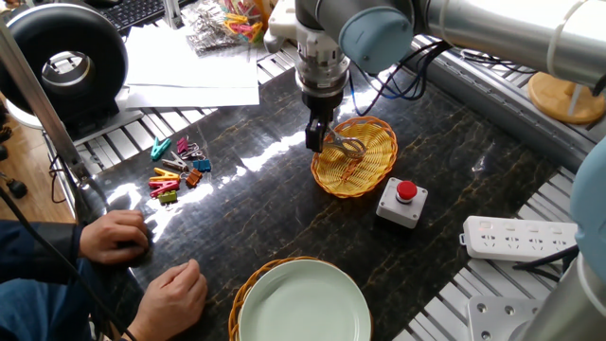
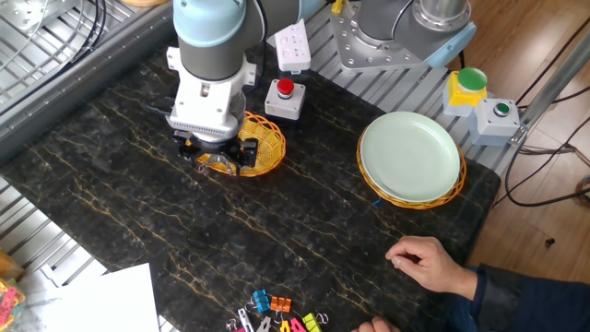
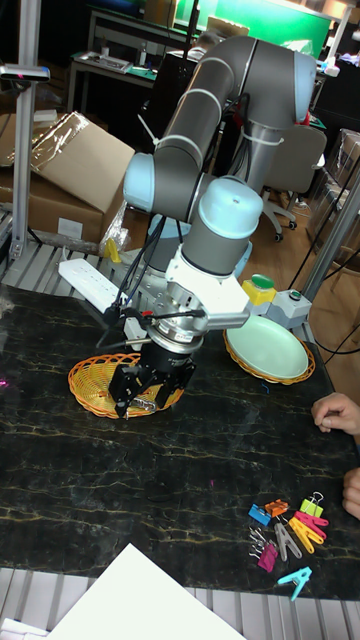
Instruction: Use a clamp
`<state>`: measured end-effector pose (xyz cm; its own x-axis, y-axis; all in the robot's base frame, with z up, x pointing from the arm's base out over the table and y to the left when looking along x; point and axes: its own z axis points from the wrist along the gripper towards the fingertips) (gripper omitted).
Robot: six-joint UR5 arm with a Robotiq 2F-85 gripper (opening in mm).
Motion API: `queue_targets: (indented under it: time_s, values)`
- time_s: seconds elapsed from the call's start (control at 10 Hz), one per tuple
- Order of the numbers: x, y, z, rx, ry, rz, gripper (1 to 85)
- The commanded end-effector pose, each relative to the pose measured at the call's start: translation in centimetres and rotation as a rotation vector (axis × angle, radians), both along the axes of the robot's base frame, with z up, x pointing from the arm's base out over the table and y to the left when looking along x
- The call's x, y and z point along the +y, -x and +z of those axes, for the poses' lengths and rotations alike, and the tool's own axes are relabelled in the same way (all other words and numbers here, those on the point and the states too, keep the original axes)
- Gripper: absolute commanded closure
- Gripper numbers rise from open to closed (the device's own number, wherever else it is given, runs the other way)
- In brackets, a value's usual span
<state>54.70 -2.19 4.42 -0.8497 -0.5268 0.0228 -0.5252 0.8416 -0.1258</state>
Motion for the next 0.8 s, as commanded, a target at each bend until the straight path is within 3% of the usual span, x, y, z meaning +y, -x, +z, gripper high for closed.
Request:
queue_targets:
  time_s: [0.0,0.4,0.6,0.7]
  values:
    - [0.23,-0.27,0.00,-0.006,-0.012,-0.006,14.0]
    - [0.20,-0.38,0.04,-0.010,-0.012,-0.018,21.7]
    - [0.28,-0.39,0.05,-0.012,-0.016,-0.036,30.0]
    - [0.21,-0.40,0.08,-0.014,-0.014,-0.048,38.7]
